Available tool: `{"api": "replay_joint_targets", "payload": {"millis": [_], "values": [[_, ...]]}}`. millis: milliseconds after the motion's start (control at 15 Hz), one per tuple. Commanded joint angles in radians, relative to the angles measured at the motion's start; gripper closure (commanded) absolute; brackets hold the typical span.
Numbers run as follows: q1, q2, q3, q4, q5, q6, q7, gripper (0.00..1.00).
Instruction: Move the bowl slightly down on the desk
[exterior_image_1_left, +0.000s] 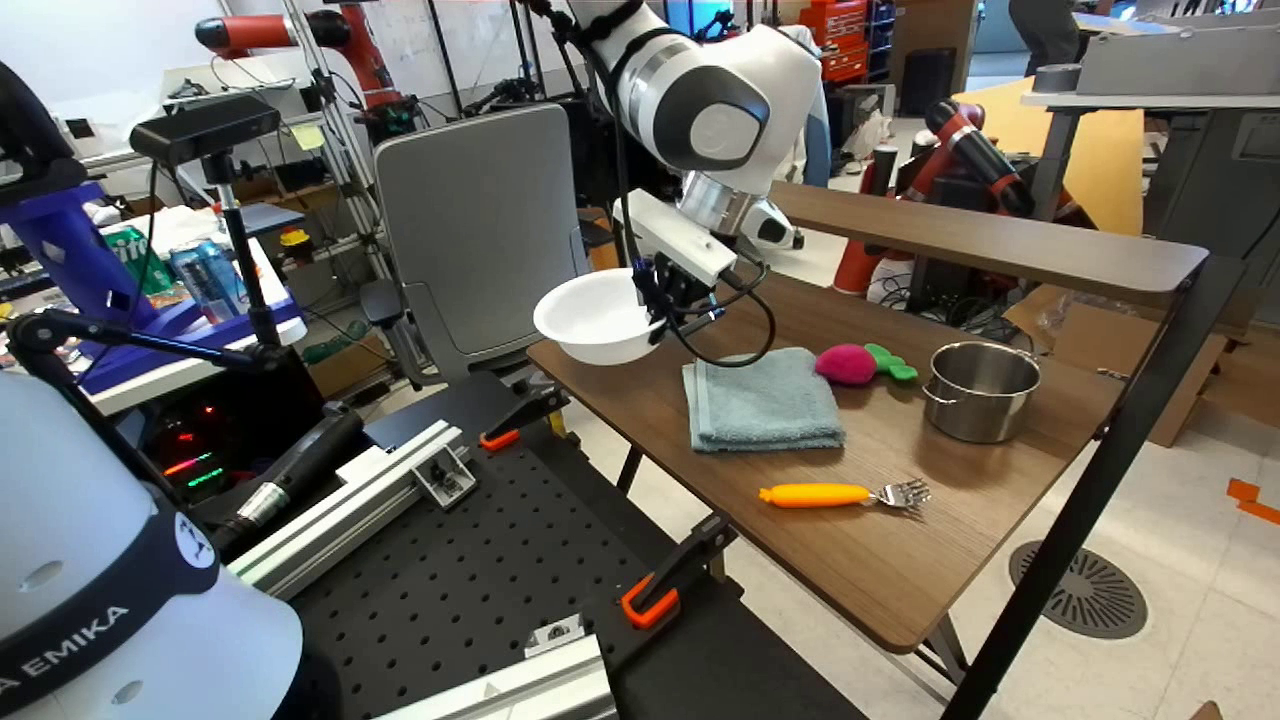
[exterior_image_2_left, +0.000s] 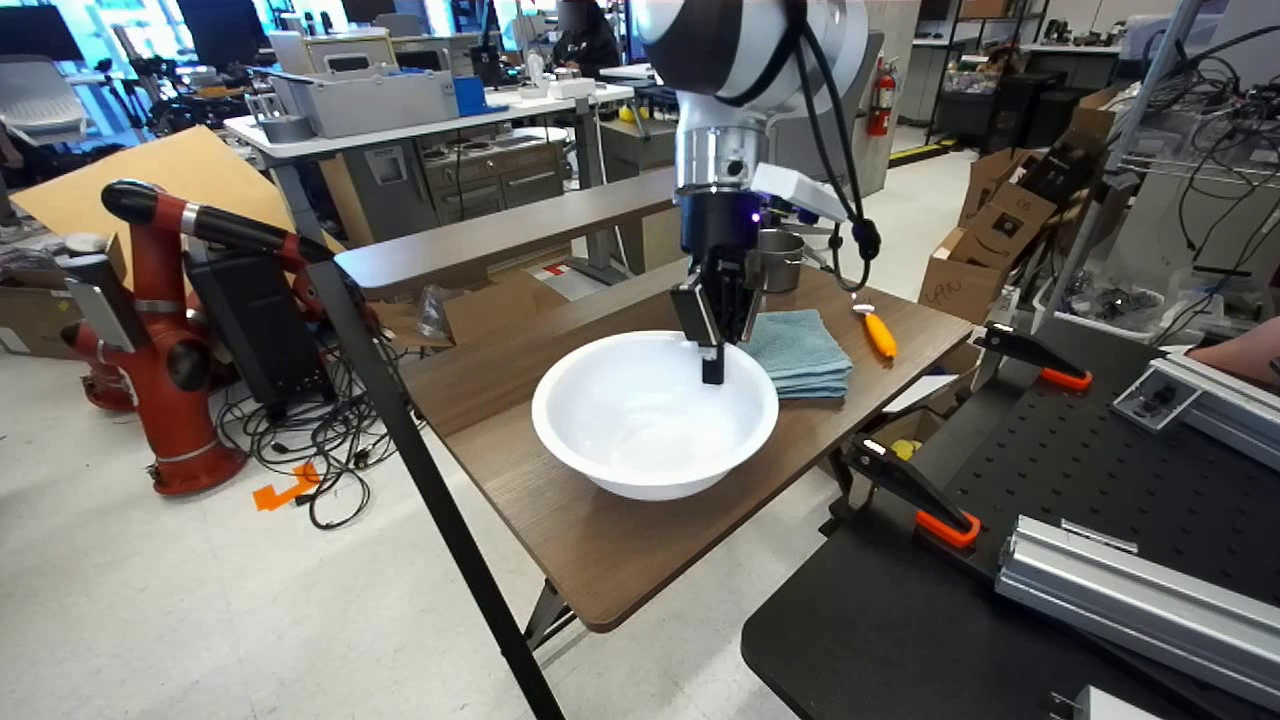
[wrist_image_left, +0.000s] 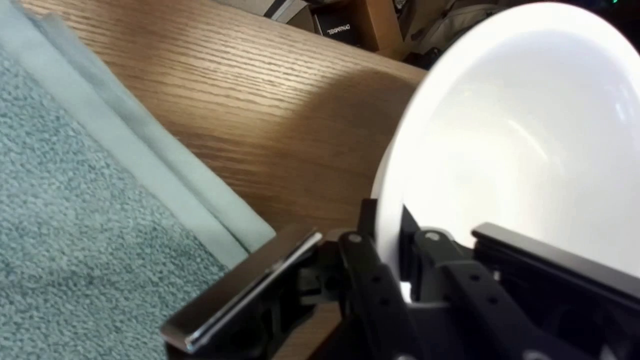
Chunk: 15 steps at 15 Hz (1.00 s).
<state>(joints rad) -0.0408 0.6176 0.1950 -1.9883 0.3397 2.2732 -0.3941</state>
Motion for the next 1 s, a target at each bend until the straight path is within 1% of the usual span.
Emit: {"api": "replay_joint_targets", "payload": {"millis": [0, 467, 667, 933], "values": [[-0.027, -0.052, 0.009, -0.087, 0.009, 0.063, -0.026, 0.98], [-0.082, -0.044, 0.014, -0.125, 0.027, 0.121, -0.040, 0.98], [-0.097, -0.038, 0.018, -0.127, 0.022, 0.121, -0.054, 0.98], [-0.097, -0.025, 0.018, -0.111, 0.016, 0.102, -0.055, 0.98]]}}
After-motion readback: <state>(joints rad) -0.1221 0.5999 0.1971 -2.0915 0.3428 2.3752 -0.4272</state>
